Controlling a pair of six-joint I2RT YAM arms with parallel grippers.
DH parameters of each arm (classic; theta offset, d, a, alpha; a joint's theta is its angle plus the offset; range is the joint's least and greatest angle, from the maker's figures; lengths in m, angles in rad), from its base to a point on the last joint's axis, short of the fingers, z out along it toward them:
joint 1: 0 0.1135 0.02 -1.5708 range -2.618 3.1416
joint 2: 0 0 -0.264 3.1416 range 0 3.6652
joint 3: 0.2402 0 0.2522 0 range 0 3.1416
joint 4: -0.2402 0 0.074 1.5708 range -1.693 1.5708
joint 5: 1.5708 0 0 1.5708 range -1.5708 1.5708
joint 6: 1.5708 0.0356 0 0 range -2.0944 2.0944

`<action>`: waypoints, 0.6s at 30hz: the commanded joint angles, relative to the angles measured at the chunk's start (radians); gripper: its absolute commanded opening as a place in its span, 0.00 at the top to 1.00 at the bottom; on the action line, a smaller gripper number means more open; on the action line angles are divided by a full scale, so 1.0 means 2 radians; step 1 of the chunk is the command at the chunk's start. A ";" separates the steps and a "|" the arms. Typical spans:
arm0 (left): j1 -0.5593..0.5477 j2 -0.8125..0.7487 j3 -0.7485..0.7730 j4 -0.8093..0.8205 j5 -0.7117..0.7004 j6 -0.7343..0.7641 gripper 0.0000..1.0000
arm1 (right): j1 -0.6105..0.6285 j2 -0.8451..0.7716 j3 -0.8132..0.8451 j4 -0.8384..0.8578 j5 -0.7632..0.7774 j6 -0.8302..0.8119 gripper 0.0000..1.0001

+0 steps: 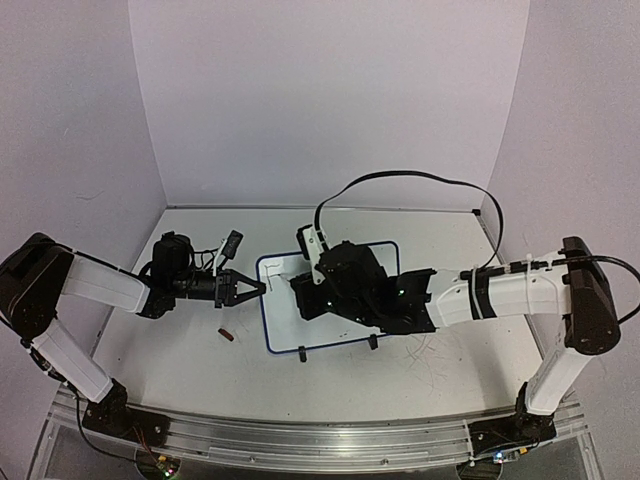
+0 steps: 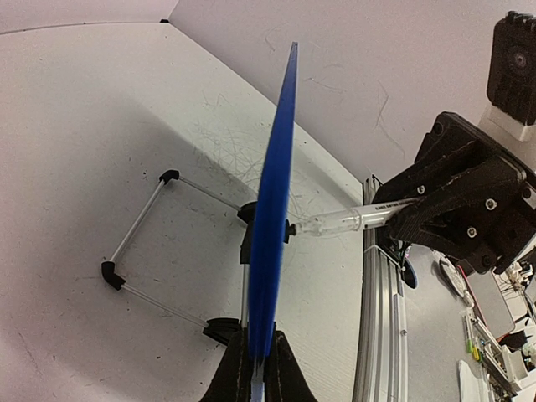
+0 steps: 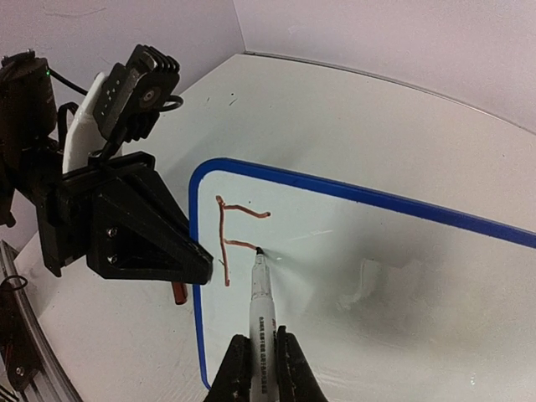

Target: Write a sentence on the whiteboard

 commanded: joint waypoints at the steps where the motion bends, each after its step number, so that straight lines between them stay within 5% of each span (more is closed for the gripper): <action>1: 0.000 -0.017 0.003 0.014 0.012 0.004 1.00 | -0.004 -0.023 -0.003 0.010 -0.003 -0.009 1.00; 9: -0.001 -0.018 0.003 0.013 0.009 0.005 1.00 | -0.002 -0.119 -0.108 0.046 0.002 -0.039 1.00; 18: 0.000 -0.023 0.001 0.011 0.007 0.002 1.00 | -0.002 -0.066 -0.054 0.046 -0.051 -0.039 1.00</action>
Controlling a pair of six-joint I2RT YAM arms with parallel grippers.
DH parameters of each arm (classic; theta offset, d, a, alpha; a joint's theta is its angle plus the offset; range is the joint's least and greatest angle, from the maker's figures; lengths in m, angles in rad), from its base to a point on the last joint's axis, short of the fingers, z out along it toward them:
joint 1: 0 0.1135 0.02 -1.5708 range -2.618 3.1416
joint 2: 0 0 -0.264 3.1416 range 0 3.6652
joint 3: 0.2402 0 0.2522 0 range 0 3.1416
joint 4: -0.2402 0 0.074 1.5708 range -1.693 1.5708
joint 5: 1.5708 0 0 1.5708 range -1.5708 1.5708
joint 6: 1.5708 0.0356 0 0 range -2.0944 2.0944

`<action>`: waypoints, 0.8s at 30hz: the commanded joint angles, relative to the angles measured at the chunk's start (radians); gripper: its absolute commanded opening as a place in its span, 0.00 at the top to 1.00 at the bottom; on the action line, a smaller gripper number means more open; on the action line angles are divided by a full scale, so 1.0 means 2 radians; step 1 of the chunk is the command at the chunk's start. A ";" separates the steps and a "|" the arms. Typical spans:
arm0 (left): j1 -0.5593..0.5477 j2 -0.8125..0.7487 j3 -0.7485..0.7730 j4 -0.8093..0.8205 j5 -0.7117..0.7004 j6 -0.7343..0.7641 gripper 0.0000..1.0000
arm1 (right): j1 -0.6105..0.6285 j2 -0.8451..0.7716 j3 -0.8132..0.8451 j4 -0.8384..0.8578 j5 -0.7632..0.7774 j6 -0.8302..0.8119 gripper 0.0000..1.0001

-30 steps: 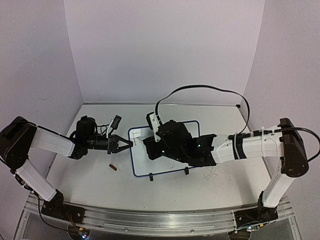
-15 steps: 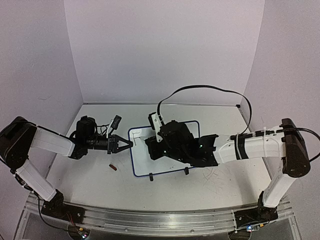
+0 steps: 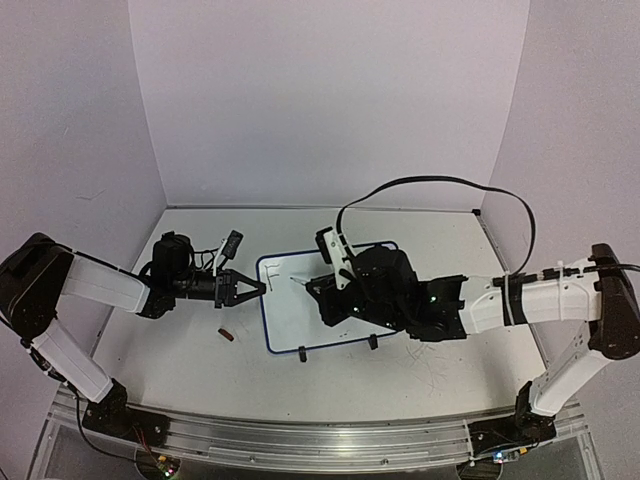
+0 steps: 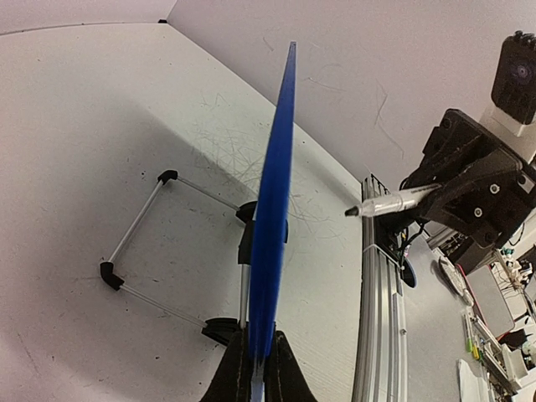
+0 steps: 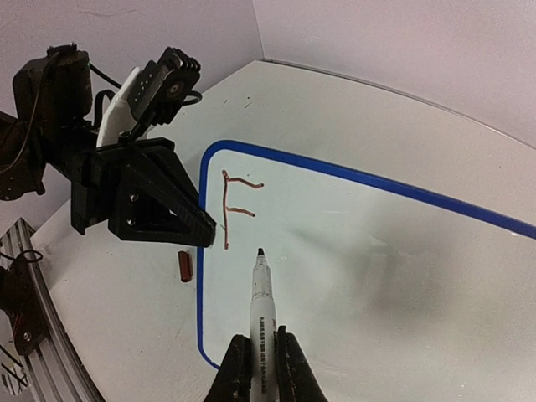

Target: Write a sentence on the whiteboard

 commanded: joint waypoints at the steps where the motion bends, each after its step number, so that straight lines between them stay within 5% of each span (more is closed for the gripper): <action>1: 0.000 -0.025 0.000 0.010 0.004 0.002 1.00 | -0.001 0.018 0.032 0.016 -0.017 -0.007 1.00; 24: 0.000 -0.029 0.001 0.002 -0.001 0.001 1.00 | -0.001 0.009 0.016 0.027 0.008 -0.011 1.00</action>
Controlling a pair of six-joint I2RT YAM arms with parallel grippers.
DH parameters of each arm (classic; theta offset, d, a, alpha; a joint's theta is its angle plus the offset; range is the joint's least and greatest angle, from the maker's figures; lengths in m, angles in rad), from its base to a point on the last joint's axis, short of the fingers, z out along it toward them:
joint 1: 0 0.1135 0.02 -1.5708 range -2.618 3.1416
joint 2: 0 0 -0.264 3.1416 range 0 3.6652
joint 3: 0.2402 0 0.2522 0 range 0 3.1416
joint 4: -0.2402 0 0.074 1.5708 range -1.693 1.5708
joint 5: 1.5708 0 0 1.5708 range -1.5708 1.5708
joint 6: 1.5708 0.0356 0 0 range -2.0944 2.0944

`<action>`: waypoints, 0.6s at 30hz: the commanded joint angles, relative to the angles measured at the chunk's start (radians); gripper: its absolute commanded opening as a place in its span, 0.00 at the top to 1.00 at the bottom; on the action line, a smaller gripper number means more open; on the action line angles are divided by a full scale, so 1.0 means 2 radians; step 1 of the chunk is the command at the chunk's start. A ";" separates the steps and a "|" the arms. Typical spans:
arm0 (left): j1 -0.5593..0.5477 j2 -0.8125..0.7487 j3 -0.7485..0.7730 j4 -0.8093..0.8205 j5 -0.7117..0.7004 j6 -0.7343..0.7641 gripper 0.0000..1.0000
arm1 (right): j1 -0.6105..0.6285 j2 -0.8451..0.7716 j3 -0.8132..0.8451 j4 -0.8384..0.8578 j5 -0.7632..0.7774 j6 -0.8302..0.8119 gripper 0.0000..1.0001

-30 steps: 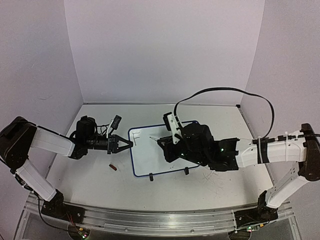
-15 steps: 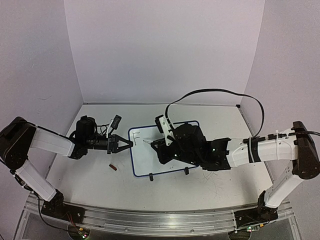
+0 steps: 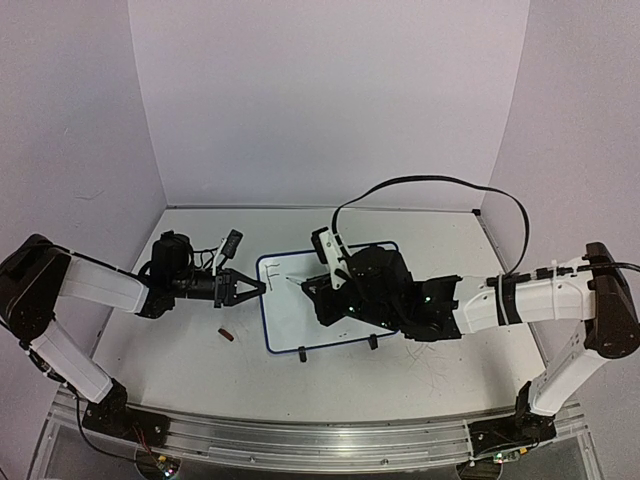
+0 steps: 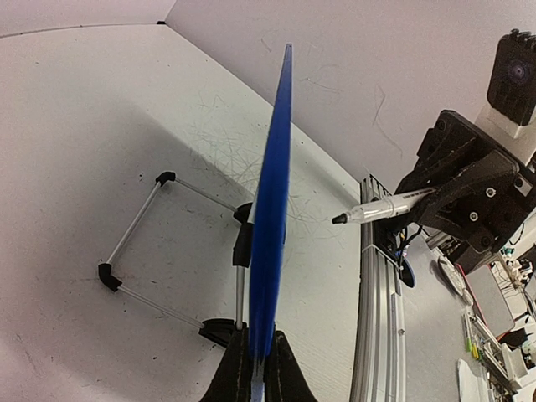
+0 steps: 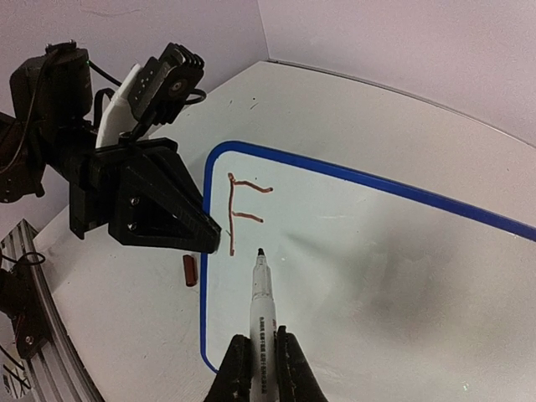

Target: Write a sentence on the whiteboard

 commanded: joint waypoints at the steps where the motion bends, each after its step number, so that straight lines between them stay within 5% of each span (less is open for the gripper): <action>1: 0.001 -0.021 0.001 0.006 0.000 0.002 1.00 | 0.000 -0.008 0.006 0.016 0.015 -0.008 1.00; 18: 0.001 -0.017 0.006 0.003 -0.002 0.003 1.00 | 0.000 -0.002 0.005 0.013 0.006 -0.014 1.00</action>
